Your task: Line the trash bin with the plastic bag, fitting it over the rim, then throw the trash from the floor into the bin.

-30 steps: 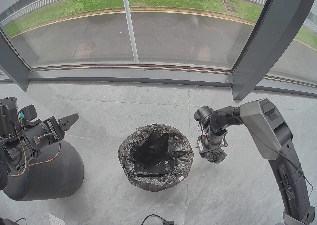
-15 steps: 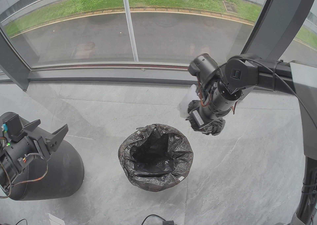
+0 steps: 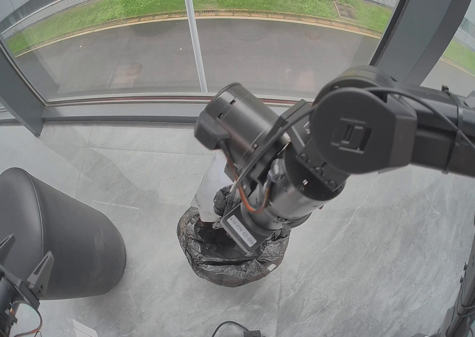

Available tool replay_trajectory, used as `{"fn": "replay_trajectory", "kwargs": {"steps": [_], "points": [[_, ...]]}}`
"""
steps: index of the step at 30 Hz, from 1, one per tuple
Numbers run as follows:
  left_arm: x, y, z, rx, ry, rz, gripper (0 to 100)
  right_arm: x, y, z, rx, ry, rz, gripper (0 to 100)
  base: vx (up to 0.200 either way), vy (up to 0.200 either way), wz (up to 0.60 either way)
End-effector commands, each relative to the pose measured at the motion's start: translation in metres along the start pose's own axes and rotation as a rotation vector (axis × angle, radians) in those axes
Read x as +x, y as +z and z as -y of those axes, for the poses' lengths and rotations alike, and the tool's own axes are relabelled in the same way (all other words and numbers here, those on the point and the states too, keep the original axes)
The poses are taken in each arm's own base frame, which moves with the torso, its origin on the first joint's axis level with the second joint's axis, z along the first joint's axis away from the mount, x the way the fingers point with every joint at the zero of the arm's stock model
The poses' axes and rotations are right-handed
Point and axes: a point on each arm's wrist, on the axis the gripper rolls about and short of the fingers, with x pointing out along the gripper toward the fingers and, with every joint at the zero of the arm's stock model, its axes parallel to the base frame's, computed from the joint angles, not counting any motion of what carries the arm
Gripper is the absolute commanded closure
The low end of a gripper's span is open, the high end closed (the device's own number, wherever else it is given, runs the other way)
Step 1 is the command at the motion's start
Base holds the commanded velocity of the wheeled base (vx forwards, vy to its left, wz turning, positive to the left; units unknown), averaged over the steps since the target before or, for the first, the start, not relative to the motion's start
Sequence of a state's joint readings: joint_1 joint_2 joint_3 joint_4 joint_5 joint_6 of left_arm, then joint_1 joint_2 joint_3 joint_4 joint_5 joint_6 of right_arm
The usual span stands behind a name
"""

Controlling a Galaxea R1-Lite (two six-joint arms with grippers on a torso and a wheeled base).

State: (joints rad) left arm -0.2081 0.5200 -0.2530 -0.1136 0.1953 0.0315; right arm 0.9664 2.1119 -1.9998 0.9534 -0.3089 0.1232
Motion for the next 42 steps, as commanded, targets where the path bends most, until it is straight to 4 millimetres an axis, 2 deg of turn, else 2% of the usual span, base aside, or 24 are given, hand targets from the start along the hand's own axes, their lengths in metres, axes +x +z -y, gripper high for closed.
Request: {"fn": "replay_trajectory", "kwargs": {"steps": [1, 5, 10, 22, 32, 39, 42], "points": [[-0.031, -0.038, -0.004, -0.015, 0.107, 0.071, 0, 0.026, -0.004, -0.035, -0.06, 0.023, -0.049, 100, 0.0, 0.0, 0.0], [-0.031, -0.066, -0.003, -0.019, 0.129, 0.054, 0, 0.035, -0.005, -0.044, -0.065, 0.018, -0.059, 100, 0.0, 0.0, 0.0], [-0.031, -0.082, -0.001, -0.022, 0.153, 0.053, 0, 0.049, -0.007, -0.048, -0.076, 0.014, -0.089, 100, 0.0, 0.0, 0.0], [-0.036, -0.085, -0.001, -0.092, 0.276, 0.126, 0, 0.074, -0.012, -0.057, -0.094, 0.005, -0.145, 100, 0.0, 0.0, 0.0], [-0.04, -0.086, -0.001, -0.065, 0.26, 0.155, 0, 0.074, -0.012, -0.055, -0.091, 0.0, -0.146, 100, 0.0, 0.0, 0.0], [-0.04, -0.087, -0.001, -0.062, 0.243, 0.18, 0, 0.084, -0.014, -0.058, -0.097, -0.002, -0.164, 100, 0.0, 0.0, 0.0], [-0.04, -0.087, 0.001, -0.06, 0.175, 0.179, 0, 0.088, -0.014, -0.059, -0.095, -0.002, -0.164, 100, 0.0, 0.0, 0.0]]}}
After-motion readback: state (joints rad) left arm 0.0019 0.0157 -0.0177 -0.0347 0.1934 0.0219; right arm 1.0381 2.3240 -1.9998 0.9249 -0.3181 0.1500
